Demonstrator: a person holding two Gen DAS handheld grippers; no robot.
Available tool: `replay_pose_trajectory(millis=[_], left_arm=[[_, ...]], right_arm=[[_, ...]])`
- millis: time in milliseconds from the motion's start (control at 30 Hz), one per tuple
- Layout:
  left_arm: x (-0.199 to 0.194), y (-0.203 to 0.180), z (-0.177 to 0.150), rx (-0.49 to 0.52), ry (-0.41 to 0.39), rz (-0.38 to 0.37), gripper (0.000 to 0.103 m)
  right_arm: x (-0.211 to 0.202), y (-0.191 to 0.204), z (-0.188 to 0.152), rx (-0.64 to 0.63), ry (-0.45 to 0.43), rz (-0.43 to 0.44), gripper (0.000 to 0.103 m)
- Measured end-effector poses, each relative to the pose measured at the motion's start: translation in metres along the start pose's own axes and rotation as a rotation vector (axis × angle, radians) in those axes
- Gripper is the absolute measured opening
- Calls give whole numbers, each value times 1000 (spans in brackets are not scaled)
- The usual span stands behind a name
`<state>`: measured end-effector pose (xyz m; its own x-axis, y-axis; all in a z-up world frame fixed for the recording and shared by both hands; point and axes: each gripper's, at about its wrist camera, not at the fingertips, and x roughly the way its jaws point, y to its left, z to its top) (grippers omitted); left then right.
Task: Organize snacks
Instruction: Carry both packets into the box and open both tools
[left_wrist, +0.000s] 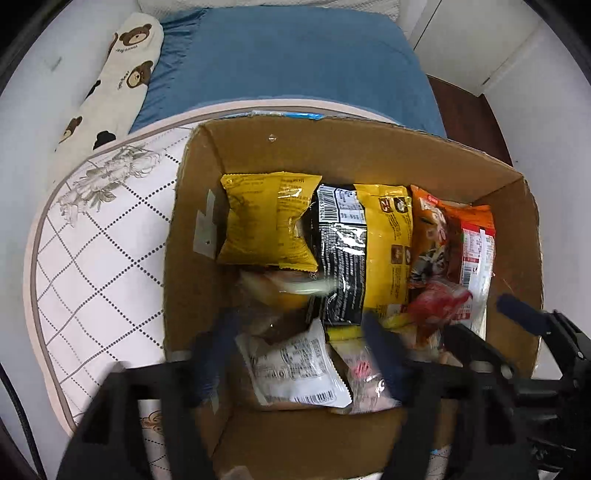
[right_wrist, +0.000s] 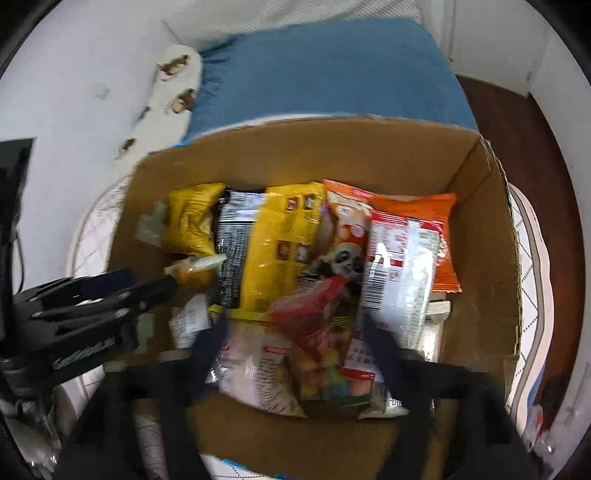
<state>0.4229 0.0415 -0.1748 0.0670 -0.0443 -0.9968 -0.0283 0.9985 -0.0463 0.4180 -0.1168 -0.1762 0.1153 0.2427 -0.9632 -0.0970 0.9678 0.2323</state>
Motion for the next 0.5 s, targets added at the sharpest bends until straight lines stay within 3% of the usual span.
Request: replay_pose_trajectory(millis=[67,500], left_arm=[[4,2,0,-11,-1,4,91],[5,1,-18,-40,-25,32,92]], right_arm=[[3,-4,0,-4,3,-29,91],[4,-35,-17,45,15,-114,94]])
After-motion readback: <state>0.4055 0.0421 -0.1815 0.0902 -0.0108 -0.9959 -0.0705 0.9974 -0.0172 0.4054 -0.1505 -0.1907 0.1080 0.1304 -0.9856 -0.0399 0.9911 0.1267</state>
